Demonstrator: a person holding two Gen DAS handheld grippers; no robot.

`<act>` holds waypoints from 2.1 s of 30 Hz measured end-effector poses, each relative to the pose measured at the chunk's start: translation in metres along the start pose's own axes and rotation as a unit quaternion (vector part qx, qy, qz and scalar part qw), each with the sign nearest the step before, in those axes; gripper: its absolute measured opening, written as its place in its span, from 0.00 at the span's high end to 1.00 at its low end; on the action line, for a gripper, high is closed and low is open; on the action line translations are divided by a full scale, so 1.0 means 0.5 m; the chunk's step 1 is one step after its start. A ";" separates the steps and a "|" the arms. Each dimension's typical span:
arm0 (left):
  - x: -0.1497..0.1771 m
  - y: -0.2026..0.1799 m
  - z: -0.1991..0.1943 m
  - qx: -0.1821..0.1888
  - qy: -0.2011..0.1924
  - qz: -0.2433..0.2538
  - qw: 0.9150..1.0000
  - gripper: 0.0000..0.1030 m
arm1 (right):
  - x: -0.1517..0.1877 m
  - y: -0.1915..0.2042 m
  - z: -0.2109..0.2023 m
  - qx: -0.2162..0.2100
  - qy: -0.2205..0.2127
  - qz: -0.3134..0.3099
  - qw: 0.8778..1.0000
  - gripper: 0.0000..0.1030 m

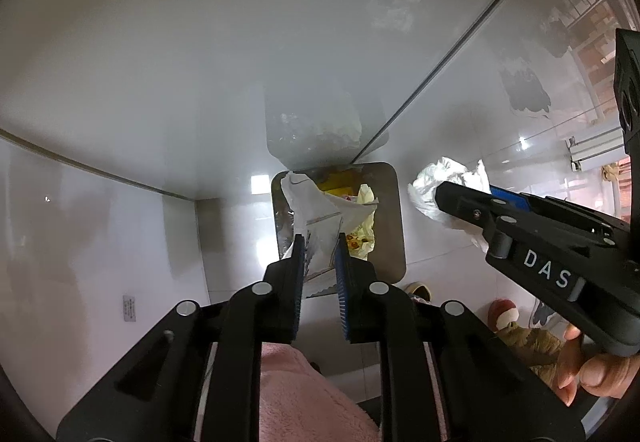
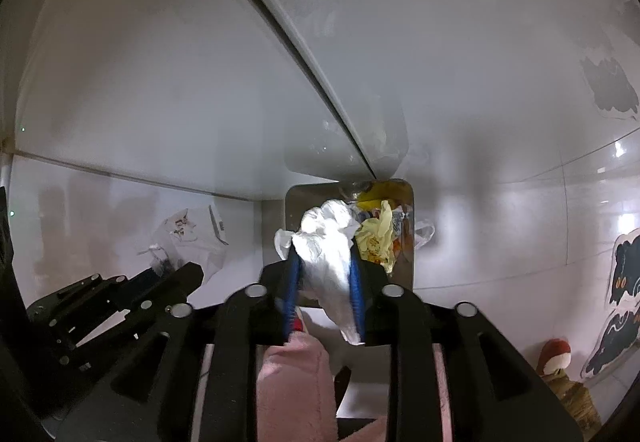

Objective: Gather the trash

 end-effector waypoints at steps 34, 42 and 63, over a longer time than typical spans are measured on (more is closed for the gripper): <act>-0.057 -0.084 -0.464 -0.037 -0.209 0.030 0.977 0.08 | -0.052 0.033 -0.447 -0.033 -0.212 -0.011 0.977 0.03; -0.078 -0.123 -0.645 -0.056 -0.286 0.043 0.956 0.08 | -0.092 0.048 -0.623 -0.033 -0.290 -0.014 0.956 0.03; -0.088 -0.203 -1.032 -0.084 -0.475 0.061 0.874 0.08 | -0.073 0.039 -1.058 -0.008 -0.518 -0.016 0.855 0.03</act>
Point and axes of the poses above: each gripper's, at about its wrist camera, not at the fingertips, and z roughly the way its jaws point, y to its left, x to its underside, the point moved 4 cm from there along z, roughly the way its jaws point, and after that the axes turned 11 degrees about x, right-handed, at the moved point
